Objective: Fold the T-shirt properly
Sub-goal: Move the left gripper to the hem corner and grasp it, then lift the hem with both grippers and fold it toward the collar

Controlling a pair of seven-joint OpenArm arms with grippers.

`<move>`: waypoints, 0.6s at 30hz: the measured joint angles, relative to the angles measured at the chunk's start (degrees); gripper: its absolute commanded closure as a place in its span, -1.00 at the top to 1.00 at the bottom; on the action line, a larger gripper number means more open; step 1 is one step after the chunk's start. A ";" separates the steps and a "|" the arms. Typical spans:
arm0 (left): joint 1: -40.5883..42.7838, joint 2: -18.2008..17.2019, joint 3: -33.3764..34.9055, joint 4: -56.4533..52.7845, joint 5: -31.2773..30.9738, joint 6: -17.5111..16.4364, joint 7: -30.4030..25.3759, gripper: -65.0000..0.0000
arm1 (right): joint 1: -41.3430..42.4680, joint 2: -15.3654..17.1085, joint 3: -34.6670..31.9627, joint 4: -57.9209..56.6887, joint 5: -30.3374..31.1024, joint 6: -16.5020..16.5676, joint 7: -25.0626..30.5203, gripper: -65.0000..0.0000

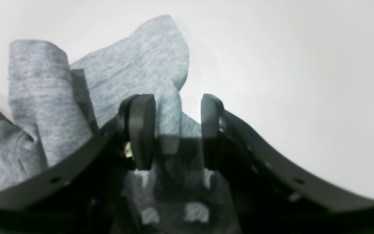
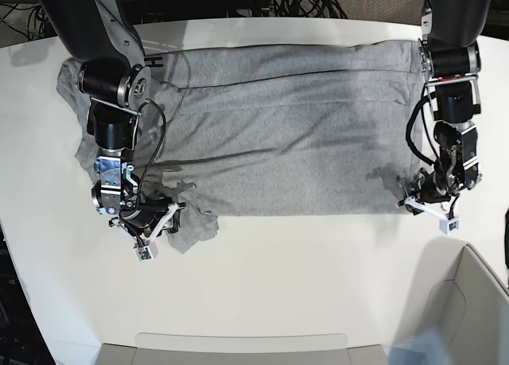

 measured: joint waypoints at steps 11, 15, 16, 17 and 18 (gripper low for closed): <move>-3.82 -0.50 10.99 -6.05 -0.55 -10.99 -1.68 -0.09 | -0.15 0.04 0.02 0.09 0.04 0.00 0.22 -0.25; -3.65 -0.39 11.26 -6.05 -0.61 -11.13 -1.84 -0.28 | -0.13 0.20 0.00 0.07 0.04 0.00 0.22 -0.25; -3.39 -0.39 11.30 -6.05 -0.61 -11.13 -2.23 -0.41 | -0.15 0.24 0.00 0.07 0.07 0.00 0.22 -0.28; -3.26 -0.39 11.30 -6.01 -0.79 -11.13 -2.75 -0.54 | -0.13 0.31 0.00 0.07 0.04 0.00 0.22 -0.33; -2.99 -0.39 11.28 -5.99 -0.90 -11.13 -2.99 -0.69 | -0.13 0.31 0.02 0.07 0.02 0.00 0.22 -0.42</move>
